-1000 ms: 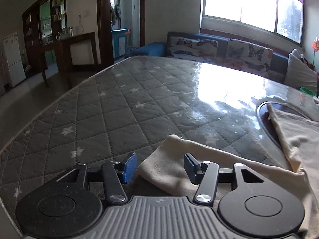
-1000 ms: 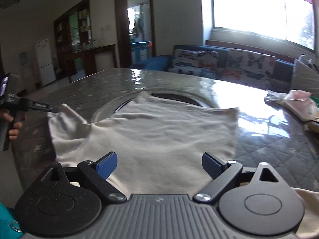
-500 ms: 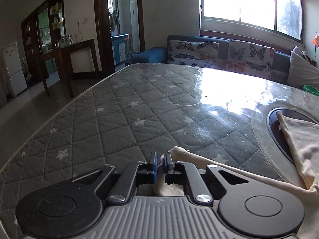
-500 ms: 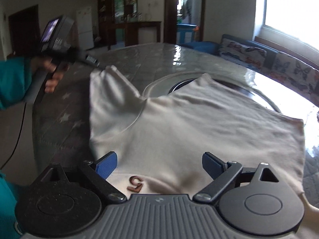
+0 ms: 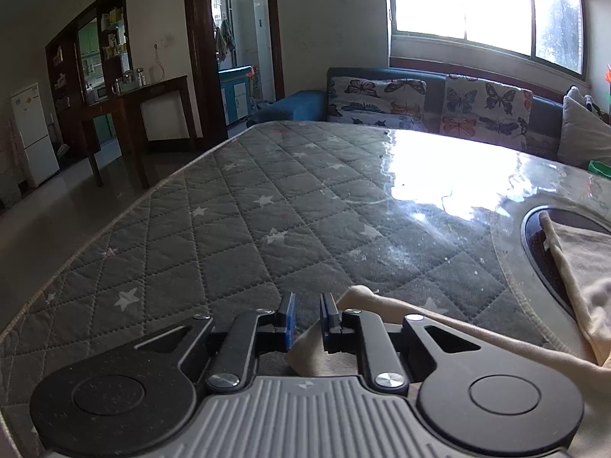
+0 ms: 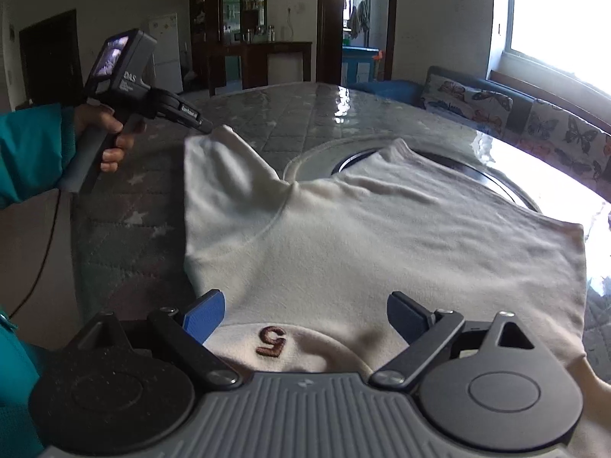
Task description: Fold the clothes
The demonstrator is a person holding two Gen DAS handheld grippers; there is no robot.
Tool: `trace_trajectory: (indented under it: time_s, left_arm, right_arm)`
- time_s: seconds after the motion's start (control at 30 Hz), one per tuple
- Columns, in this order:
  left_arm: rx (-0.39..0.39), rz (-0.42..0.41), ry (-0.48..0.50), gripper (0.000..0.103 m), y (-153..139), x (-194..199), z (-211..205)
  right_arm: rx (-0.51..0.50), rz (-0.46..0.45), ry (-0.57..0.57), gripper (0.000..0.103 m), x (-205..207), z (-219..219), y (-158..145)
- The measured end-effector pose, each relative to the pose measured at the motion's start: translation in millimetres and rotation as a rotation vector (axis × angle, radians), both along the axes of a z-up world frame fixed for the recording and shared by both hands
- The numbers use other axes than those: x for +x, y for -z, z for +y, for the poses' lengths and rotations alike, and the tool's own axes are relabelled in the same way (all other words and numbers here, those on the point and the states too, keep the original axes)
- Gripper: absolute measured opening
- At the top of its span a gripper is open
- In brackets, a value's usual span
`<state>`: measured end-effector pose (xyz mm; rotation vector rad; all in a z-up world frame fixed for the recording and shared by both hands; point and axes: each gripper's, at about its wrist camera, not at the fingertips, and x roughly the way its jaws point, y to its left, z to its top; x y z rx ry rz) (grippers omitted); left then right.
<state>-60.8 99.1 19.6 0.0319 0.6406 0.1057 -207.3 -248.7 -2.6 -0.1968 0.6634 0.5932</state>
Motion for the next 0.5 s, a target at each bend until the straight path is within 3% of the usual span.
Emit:
trace_trajectory:
  time_s: [0.07,0.2,0.33,0.5]
  left_arm:
    - [-0.012,-0.017,0.008,0.021,-7,-4,-1]
    - [-0.045,-0.049,0.036,0.04,-25,-15,-12]
    - [-0.091,-0.069,0.149,0.048,-38,-28,-37]
    - [-0.139,-0.044,0.335,0.052,-41,-40,-84]
  right_arm:
    - [0.058,-0.003,0.019,0.094,-3,-11,-10]
    - [0.1,-0.005,0.081,0.094,-9,-33,-21]
    - [0.162,0.003,0.204,0.103,-23,-68,-26]
    - [0.21,-0.022,0.386,0.103,-41,-110,-29]
